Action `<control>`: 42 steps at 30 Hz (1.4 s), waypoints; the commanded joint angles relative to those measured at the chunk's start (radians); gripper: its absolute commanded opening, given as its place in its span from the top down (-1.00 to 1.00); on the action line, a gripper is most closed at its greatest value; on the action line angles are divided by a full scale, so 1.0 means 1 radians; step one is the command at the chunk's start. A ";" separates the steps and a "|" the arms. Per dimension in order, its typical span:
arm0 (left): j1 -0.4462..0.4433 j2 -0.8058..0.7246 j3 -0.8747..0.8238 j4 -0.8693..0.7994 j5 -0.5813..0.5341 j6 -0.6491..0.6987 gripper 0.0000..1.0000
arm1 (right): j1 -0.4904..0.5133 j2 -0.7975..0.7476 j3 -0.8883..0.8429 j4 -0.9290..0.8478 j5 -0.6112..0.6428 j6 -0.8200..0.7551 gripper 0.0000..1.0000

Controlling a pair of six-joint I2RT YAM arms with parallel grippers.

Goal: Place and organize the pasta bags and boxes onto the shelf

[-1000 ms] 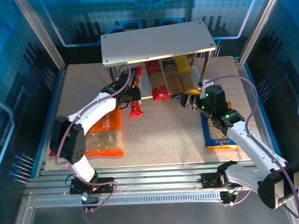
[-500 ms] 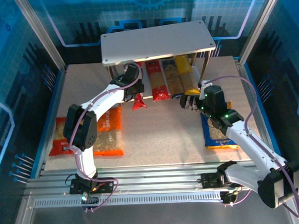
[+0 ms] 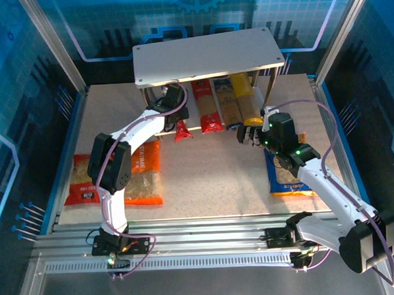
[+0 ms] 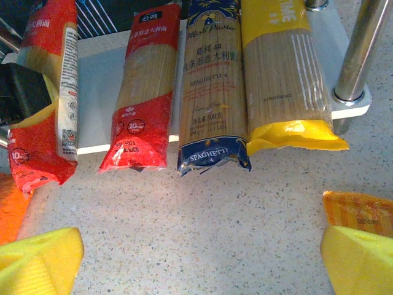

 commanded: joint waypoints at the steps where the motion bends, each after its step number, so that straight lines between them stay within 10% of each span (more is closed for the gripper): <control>1: 0.007 -0.023 0.002 0.153 -0.066 -0.016 0.93 | 0.010 -0.005 0.020 -0.009 0.013 -0.013 -0.99; 24: 0.007 0.100 0.072 0.099 0.036 0.041 0.43 | 0.010 -0.020 0.014 -0.020 0.023 -0.011 -0.99; 29: 0.004 0.090 0.064 0.104 0.047 0.051 -0.06 | 0.010 -0.019 0.017 -0.020 0.019 -0.010 -0.99; 34: -0.006 0.073 0.067 0.093 0.036 0.078 -0.98 | 0.010 -0.016 0.014 -0.020 0.011 -0.004 -0.99; 42: -0.033 0.009 0.023 0.132 0.052 0.129 -0.99 | 0.009 -0.015 0.019 -0.032 0.031 -0.010 -0.99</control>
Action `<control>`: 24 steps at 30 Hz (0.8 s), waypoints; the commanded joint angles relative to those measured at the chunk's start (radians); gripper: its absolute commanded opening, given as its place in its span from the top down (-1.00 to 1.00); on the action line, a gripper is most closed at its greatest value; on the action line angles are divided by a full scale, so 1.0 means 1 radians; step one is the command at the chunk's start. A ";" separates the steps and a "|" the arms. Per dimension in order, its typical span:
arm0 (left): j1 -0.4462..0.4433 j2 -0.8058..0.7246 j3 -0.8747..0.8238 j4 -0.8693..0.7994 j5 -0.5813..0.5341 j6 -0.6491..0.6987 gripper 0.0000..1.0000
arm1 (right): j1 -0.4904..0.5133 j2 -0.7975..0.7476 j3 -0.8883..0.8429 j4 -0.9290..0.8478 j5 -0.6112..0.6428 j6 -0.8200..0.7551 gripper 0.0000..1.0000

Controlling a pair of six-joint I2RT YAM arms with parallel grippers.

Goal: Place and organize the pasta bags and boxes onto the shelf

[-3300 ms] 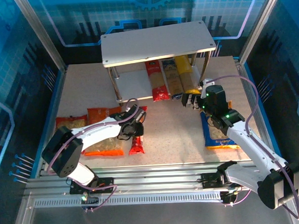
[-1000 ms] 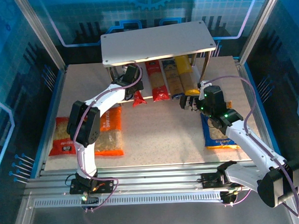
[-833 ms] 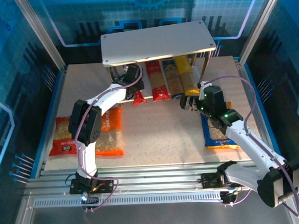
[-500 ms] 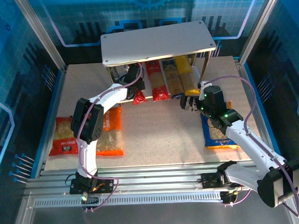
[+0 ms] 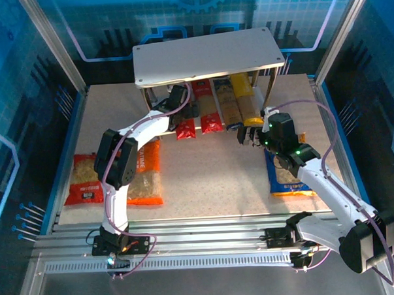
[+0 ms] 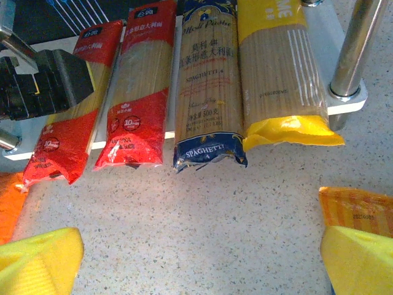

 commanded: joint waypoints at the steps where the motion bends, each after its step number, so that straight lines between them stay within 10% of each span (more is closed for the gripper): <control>1: -0.027 -0.079 -0.020 0.038 0.017 0.050 -0.99 | 0.010 -0.014 0.020 -0.020 0.029 -0.014 -0.99; 24: -0.239 -0.498 -0.479 0.043 0.131 0.048 -0.98 | -0.263 0.201 0.080 -0.225 0.200 0.028 -0.99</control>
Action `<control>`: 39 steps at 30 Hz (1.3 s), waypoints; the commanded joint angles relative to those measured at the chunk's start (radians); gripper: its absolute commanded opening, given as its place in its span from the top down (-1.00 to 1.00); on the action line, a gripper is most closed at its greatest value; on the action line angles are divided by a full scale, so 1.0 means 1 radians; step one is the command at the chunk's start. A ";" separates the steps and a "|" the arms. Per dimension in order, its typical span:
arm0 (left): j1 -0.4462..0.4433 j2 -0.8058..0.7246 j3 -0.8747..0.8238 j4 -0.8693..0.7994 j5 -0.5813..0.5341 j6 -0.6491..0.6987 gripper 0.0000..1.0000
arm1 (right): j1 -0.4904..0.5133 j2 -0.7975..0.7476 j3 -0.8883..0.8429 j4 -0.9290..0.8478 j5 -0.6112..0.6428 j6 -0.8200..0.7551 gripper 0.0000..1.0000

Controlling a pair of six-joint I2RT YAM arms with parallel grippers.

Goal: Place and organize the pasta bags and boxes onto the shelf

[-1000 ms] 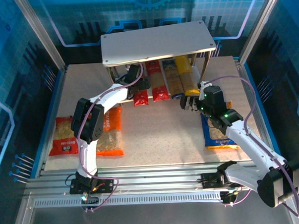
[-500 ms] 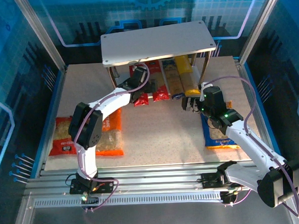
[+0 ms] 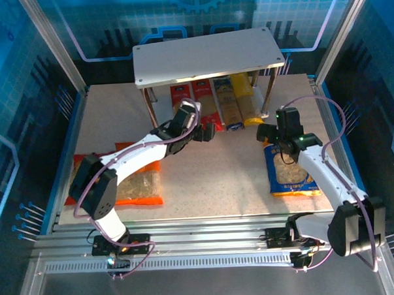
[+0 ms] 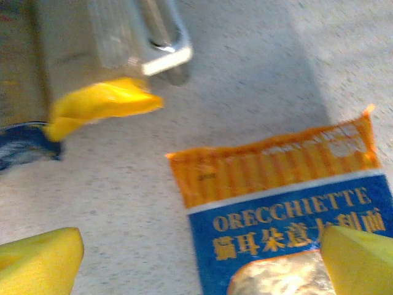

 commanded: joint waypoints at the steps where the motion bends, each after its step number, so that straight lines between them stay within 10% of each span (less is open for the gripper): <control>1: -0.015 -0.115 -0.092 -0.023 0.060 -0.032 -0.99 | -0.071 0.045 0.007 -0.031 0.041 0.032 -0.99; 19: 0.033 -0.606 -0.254 -0.224 0.023 -0.036 -0.99 | -0.416 0.269 0.010 -0.014 -0.165 0.020 -0.99; 39: 0.094 -0.724 -0.294 -0.252 0.006 -0.019 -0.99 | -0.331 0.241 -0.147 0.023 -0.502 0.092 -0.99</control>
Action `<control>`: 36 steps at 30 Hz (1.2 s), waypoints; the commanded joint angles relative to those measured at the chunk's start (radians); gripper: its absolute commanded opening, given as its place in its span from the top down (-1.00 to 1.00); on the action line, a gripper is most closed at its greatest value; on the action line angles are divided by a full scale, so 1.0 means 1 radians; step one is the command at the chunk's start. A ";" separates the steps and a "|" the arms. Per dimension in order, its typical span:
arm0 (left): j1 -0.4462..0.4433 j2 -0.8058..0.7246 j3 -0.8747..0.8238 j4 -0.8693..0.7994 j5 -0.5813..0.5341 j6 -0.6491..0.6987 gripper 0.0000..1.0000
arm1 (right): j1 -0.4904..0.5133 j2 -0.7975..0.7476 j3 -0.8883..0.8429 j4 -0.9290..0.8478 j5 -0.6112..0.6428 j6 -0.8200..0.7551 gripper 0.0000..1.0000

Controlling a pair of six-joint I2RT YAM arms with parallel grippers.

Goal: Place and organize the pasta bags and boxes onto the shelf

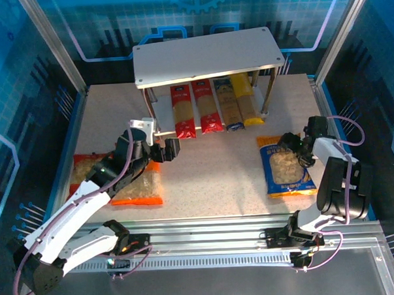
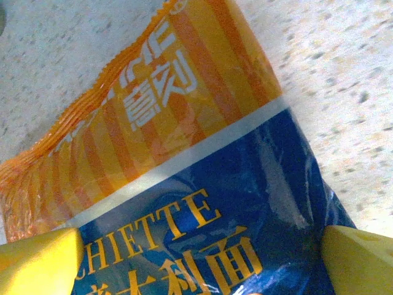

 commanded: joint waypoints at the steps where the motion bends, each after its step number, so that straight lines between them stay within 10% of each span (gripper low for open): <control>1: 0.008 -0.029 -0.013 -0.013 -0.015 0.007 -0.99 | 0.073 -0.021 -0.046 -0.076 -0.103 0.046 -0.99; 10: 0.016 -0.061 -0.033 -0.019 -0.016 0.010 -0.99 | 0.189 -0.104 -0.089 -0.088 -0.124 0.098 -0.99; 21: 0.034 -0.064 -0.072 0.004 0.011 0.010 -0.99 | 0.370 -0.368 0.019 -0.295 0.310 -0.017 -0.99; 36: 0.131 0.076 -0.088 0.085 0.198 -0.063 -0.99 | 0.580 -0.234 -0.016 -0.377 0.386 0.115 -0.99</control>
